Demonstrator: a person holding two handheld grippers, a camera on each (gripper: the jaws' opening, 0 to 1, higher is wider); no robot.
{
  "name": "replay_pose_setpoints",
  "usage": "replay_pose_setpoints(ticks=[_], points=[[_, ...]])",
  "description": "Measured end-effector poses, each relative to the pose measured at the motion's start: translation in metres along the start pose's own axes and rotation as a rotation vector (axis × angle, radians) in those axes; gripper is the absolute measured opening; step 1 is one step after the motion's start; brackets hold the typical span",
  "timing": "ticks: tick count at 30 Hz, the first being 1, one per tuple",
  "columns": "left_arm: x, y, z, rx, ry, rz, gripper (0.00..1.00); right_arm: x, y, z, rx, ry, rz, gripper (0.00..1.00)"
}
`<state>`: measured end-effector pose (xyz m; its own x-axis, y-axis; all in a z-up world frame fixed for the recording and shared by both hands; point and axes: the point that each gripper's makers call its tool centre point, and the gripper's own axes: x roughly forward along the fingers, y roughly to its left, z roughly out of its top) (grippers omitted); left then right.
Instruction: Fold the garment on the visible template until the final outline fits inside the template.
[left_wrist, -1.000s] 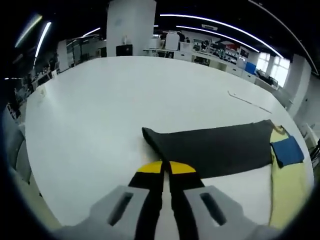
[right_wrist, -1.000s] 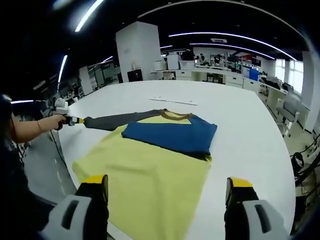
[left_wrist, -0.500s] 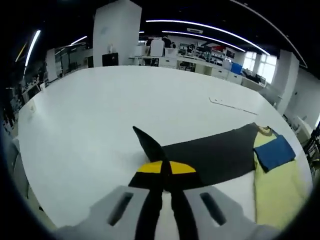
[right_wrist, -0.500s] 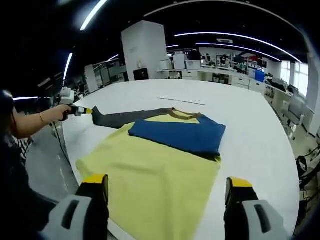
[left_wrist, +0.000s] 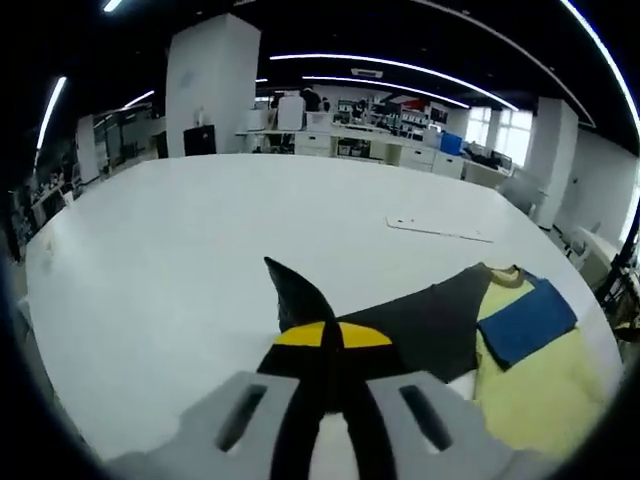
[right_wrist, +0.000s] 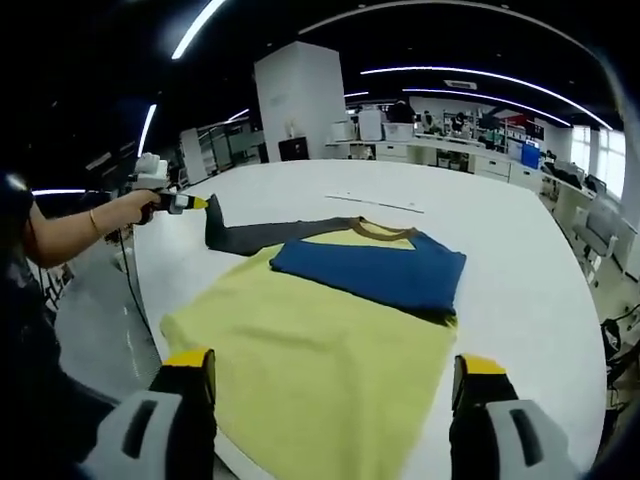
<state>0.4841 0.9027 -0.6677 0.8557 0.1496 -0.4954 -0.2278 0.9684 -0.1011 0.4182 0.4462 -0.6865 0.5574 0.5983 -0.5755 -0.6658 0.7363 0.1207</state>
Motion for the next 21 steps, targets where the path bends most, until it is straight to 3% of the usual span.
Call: replay_pose_setpoints(ticks=[8, 21], points=[[-0.001, -0.036, 0.014, -0.029, -0.027, -0.067, 0.0, -0.005, 0.004, 0.006, -0.027, -0.041, 0.02, 1.0], [0.004, -0.109, 0.034, 0.003, -0.037, -0.204, 0.0, -0.004, 0.003, -0.009, -0.028, -0.006, 0.022, 1.0]])
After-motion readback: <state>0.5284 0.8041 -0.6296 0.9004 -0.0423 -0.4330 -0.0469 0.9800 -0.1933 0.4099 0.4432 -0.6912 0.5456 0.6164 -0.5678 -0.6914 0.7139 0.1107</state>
